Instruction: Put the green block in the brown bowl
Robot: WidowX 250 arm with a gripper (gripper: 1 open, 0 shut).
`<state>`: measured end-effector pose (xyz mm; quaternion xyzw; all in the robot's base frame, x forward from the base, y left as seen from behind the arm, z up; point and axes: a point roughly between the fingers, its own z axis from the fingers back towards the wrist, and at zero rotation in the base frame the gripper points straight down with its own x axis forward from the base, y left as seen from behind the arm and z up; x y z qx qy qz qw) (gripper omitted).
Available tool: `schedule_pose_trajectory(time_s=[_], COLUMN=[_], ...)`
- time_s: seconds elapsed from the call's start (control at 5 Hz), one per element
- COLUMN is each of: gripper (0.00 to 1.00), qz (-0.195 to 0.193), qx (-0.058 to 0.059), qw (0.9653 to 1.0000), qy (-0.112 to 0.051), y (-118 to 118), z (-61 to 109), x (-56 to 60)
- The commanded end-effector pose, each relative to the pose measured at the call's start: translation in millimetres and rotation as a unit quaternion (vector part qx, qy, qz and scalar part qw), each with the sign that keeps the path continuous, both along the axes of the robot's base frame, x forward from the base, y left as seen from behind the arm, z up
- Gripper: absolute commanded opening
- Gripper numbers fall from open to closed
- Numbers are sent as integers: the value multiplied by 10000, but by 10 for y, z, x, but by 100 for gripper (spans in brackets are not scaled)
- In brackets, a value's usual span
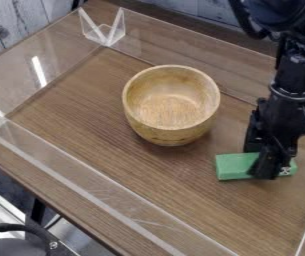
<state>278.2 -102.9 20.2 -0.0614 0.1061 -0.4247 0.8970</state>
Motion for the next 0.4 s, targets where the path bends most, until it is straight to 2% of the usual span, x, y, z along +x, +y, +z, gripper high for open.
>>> schedule_pose_trajectory(time_s=[0.0,0.2], gripper=[0,0], qz=[64,115], qx=[-25,-6], qw=[9999,9997], qy=[-145,-192], y=[30,46], z=[107,162], x=[18,18])
